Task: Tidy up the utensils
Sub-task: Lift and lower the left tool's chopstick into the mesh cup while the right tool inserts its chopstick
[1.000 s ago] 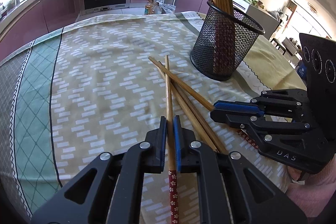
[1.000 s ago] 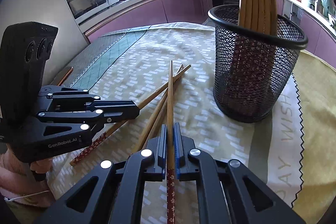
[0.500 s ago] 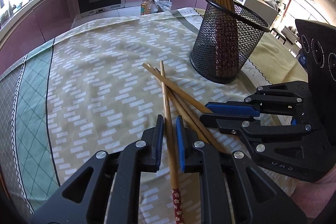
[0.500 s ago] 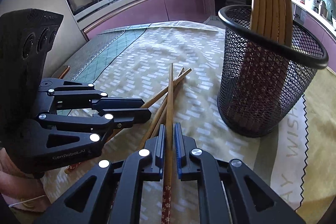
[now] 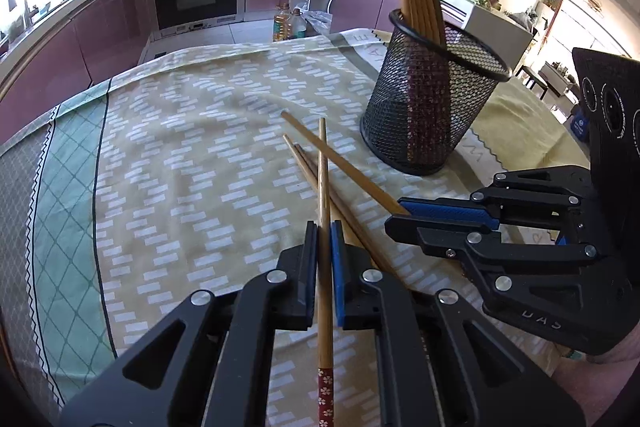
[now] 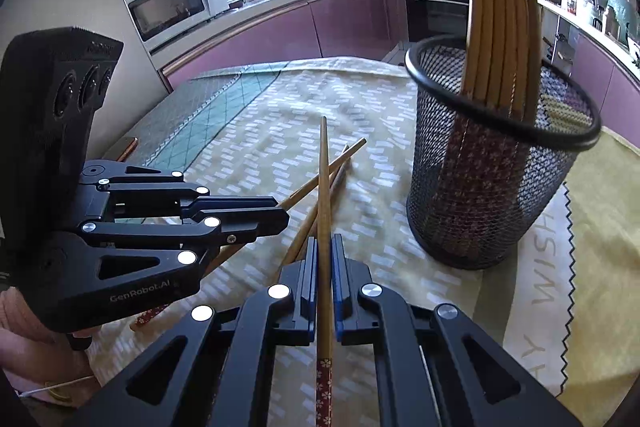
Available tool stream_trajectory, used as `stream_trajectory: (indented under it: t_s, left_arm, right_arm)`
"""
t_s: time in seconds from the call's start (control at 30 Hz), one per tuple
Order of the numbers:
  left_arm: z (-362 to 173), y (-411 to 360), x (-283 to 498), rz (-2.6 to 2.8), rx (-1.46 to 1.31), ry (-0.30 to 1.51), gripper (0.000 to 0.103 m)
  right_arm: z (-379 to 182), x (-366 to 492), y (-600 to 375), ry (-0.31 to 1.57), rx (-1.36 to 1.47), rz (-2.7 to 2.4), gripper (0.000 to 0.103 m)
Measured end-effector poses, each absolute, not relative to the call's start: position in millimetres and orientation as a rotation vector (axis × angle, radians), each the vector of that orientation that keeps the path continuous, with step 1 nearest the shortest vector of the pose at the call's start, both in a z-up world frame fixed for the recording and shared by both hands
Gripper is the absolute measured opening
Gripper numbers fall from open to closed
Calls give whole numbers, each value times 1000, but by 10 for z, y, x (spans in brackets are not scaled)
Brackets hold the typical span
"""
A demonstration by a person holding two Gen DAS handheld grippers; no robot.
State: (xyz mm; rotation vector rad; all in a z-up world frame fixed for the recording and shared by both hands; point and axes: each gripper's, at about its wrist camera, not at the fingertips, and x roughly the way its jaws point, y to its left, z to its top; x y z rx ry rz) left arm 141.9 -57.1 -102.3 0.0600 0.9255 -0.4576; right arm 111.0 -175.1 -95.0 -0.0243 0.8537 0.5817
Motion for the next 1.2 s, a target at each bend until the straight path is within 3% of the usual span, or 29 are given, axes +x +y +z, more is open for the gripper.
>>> stream_trajectory:
  t_s: [1.2]
  left_arm:
    - [219, -231, 979, -666, -109, 664, 7]
  right_arm:
    - [-16, 799, -2386, 566, 83, 542, 6]
